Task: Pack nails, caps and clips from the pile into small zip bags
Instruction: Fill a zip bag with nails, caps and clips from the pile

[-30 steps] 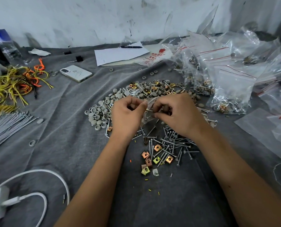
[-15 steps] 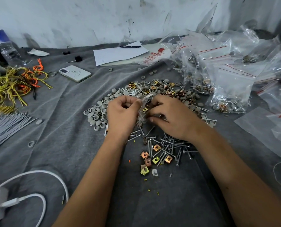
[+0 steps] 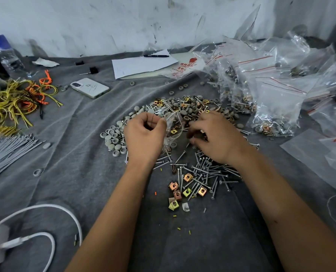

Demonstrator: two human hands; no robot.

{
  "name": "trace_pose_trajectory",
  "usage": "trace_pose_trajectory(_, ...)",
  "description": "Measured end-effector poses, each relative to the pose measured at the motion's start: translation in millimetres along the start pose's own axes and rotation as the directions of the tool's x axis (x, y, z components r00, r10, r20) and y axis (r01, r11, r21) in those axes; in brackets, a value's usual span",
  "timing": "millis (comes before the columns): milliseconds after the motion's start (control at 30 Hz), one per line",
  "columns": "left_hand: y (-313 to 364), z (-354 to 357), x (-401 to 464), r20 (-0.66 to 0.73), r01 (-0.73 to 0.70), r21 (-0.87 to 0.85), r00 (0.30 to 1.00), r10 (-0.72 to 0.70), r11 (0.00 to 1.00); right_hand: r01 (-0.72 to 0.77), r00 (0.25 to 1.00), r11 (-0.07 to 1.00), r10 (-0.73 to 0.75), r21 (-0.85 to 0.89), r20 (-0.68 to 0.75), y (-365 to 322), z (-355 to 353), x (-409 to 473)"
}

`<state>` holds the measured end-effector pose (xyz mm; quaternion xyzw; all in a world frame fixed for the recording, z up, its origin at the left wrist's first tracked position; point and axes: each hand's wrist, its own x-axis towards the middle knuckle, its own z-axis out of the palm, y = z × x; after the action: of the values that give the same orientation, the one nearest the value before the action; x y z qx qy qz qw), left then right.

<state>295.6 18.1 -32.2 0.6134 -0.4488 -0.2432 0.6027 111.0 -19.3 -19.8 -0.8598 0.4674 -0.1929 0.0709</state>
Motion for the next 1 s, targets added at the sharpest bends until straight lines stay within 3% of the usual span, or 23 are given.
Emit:
trace_pose_trajectory(300,3,-3,4,0.017,0.130,-0.131,0.992,-0.129,0.983,-0.035,0.959,0.998,0.047,-0.050,0.280,-11,-6,0)
trace_pose_trajectory(400,3,-3,4,0.015,0.136,-0.141,0.991,-0.135,0.981,-0.009,0.952,1.000,0.013,-0.012,0.304,-14,-7,-1)
trace_pose_trajectory(533,3,-1,1,0.035,0.101,-0.107,0.995,-0.097,0.989,0.032,0.999,0.976,-0.041,0.217,0.035,-14,-6,-1)
trace_pose_trajectory(600,4,1,-2,0.061,0.068,-0.070,0.996,-0.063,0.995,0.063,0.993,0.934,-0.023,0.352,-0.117,-15,-6,0)
trace_pose_trajectory(667,4,3,-4,0.105,0.026,-0.028,0.994,-0.023,0.999,0.123,0.976,0.918,-0.043,0.376,-0.214,-16,-6,0)
trace_pose_trajectory(800,3,6,-5,0.150,-0.002,-0.015,0.989,0.004,1.000,0.172,0.966,0.924,-0.090,0.341,-0.244,-16,-5,0)
trace_pose_trajectory(1000,-1,6,0,0.129,0.058,-0.085,0.991,-0.047,0.995,0.115,0.963,0.911,-0.005,0.396,-0.268,-16,-1,-1)
